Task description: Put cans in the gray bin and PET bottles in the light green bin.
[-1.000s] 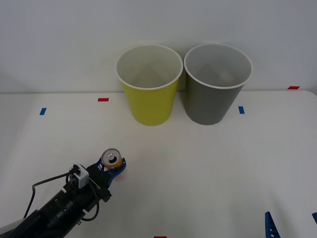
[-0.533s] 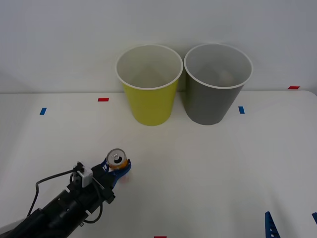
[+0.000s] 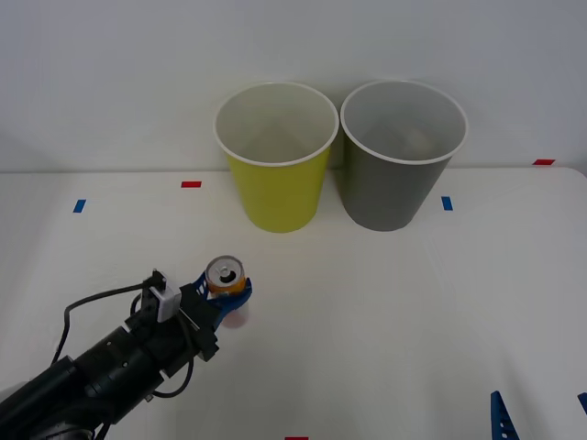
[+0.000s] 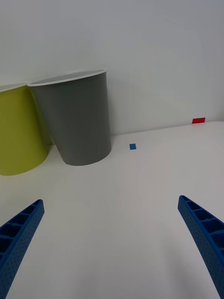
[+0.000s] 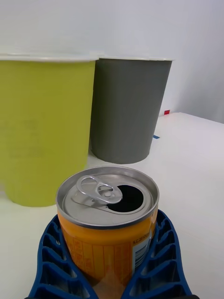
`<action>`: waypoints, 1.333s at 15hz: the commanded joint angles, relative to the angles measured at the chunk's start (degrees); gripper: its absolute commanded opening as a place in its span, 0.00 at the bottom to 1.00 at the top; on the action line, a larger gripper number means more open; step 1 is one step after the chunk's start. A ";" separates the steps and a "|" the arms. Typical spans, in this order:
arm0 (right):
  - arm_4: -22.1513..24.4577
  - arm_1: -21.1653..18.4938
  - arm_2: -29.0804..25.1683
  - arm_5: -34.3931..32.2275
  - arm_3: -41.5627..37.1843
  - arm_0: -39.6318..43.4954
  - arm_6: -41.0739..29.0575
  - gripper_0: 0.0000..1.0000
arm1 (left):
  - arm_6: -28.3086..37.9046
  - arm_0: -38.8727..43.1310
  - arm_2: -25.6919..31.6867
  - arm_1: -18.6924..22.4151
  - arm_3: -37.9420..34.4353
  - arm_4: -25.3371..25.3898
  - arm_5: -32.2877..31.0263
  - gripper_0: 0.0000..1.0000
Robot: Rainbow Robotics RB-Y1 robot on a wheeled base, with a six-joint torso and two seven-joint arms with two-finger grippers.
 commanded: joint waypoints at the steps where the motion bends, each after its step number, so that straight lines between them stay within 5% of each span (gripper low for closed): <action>1: 0.00 0.00 0.00 0.00 0.00 0.00 0.00 1.00 | -0.37 8.96 15.02 -2.74 -13.85 -5.66 17.23 0.00; 6: 0.00 0.00 0.00 0.00 0.00 0.00 0.00 1.00 | -1.34 12.12 28.64 -9.24 -28.35 -6.02 40.26 0.00; 9: 0.00 0.00 0.00 0.00 0.00 0.00 0.00 1.00 | -1.95 12.03 34.62 -16.45 -36.35 -5.93 53.27 0.00; 13: 0.00 0.00 0.00 0.00 0.00 0.00 0.00 1.00 | -2.13 8.60 40.33 -22.69 -40.54 -4.96 59.24 0.00; 20: 0.00 0.00 0.00 0.00 0.00 0.00 0.00 1.00 | -1.16 -0.98 44.64 -26.99 -40.54 -1.18 63.90 0.00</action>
